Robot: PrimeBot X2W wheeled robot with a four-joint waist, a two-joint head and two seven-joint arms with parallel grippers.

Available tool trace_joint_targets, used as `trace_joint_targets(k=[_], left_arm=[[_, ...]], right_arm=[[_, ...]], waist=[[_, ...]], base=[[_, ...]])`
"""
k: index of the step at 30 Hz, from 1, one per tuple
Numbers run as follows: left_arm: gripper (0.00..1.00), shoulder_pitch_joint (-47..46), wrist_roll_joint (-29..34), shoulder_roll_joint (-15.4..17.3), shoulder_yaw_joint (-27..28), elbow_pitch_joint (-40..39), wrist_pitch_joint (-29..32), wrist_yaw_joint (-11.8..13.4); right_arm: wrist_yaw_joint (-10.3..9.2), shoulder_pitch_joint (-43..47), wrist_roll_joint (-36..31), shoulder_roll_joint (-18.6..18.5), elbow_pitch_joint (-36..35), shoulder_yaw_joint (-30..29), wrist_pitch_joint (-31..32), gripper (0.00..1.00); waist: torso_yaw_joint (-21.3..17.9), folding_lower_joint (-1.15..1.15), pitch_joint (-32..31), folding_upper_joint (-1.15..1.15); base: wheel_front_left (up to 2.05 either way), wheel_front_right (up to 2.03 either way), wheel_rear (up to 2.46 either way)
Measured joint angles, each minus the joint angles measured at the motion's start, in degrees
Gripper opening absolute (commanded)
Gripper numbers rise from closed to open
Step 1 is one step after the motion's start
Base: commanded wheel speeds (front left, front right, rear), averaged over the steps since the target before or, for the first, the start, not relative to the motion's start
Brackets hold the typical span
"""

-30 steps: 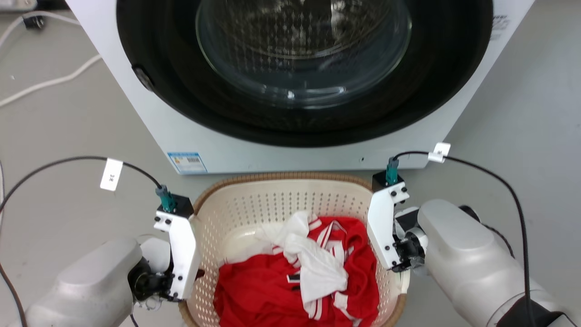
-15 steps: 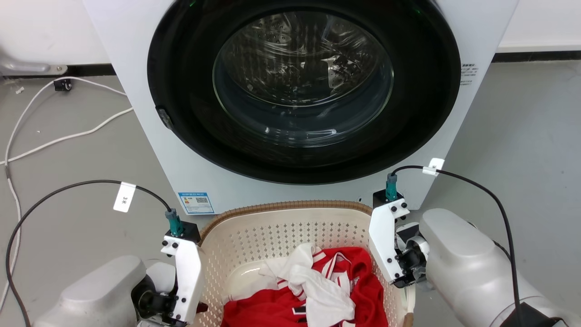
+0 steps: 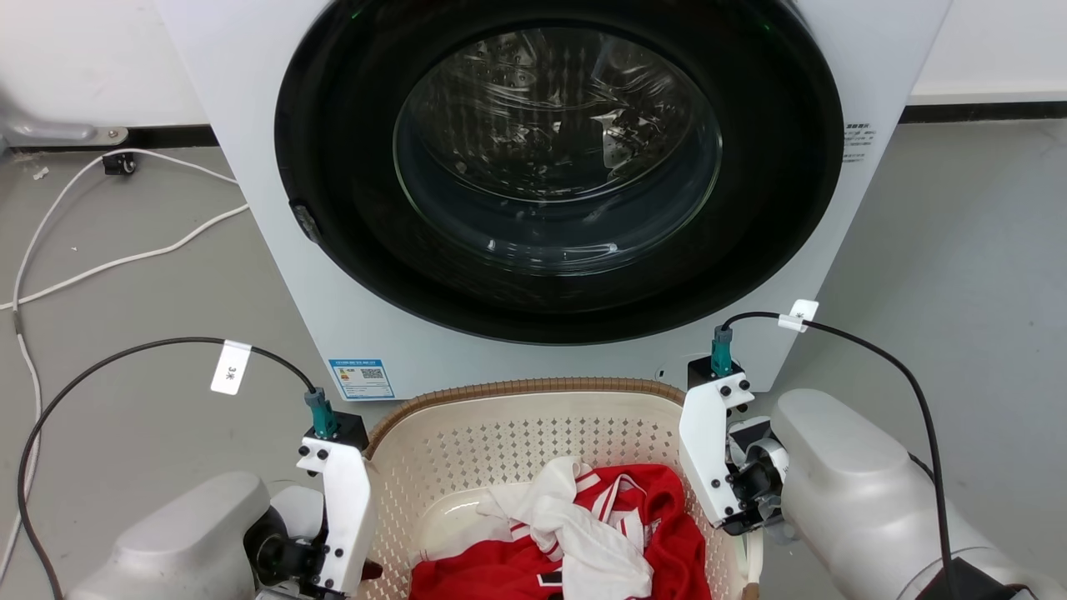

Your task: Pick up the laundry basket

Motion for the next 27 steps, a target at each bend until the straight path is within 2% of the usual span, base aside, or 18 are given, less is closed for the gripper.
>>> trace_joint_targets(k=[27], left_arm=[[0.0,-0.8,-0.1,-0.7,-0.1,1.8,0.9,0.0]], right_arm=[[0.0,-0.5,1.4,0.2,0.4,0.4,0.4,0.0]], waist=[[-0.1,0.01,1.0,0.0]], base=[[0.0,0.0,0.0]])
